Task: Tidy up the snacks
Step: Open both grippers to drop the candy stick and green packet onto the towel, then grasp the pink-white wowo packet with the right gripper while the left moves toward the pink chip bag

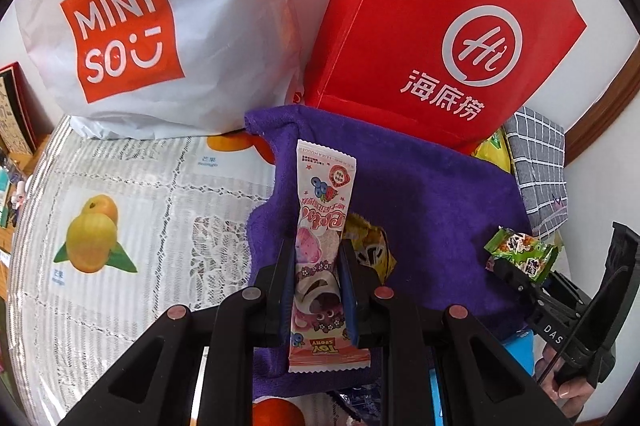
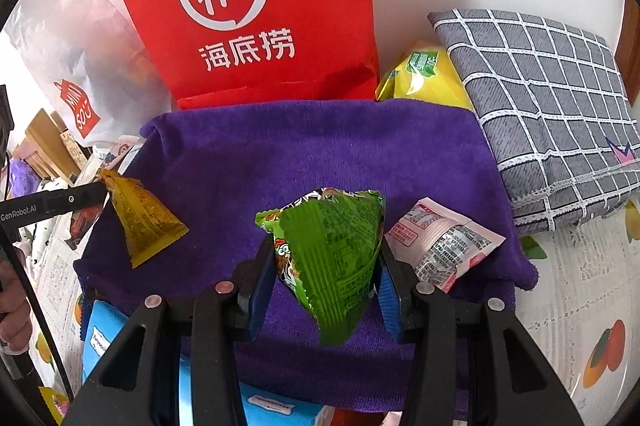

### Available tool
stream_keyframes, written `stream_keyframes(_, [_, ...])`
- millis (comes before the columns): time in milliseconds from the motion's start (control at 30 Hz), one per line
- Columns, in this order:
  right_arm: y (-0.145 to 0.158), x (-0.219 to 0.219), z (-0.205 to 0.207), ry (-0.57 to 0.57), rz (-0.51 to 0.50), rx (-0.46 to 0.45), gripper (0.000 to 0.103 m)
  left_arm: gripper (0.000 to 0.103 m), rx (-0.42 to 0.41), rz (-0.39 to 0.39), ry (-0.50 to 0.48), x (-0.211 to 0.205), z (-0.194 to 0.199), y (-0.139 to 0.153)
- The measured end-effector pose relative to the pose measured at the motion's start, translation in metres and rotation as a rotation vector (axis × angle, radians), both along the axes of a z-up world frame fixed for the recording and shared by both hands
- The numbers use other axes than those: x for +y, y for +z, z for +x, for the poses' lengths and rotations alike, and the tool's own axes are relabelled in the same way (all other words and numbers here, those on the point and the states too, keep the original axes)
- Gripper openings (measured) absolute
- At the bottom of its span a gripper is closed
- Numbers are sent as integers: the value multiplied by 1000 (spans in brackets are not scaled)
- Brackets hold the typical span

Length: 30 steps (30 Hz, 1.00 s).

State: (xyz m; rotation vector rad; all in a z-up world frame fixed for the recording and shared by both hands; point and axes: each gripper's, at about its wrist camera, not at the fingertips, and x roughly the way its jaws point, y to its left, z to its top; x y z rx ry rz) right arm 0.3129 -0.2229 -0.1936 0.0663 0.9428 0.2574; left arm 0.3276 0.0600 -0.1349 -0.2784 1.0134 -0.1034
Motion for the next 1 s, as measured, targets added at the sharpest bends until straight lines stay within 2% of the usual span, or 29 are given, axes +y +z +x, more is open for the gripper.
stream_keyframes(200, [-2,2,1,11,-10,13,47,20,25,-25,-32,-6,0,-9])
stream_keyframes(333, [-2,2,2,16,-4,18,54,20,38,-32,-49,-12,-1,-15])
stream_keyframes(600, [14,0,-8,17,-11,-11,58,21,46,-45,-54,-12,-1,-15])
stream_keyframes(633, [17,-1,-11,17,-10,-18,58,23,46,-49,-53,-12,-1,-15])
stream_keyframes(700, [24,-1,-16,19,-10,-32,58,41,59,-49,-48,-9,0,-14])
stream_keyframes(733, [25,-1,-17,22,-12,-36,58,44,62,-43,-47,-9,0,-13])
stream_keyframes(867, [32,-2,-22,22,-39,-46,58,46,48,-18,-48,-6,-9,-5])
stream_keyframes(1000, [37,-6,-31,10,-23,-45,58,47,38,-8,-52,-8,-18,2])
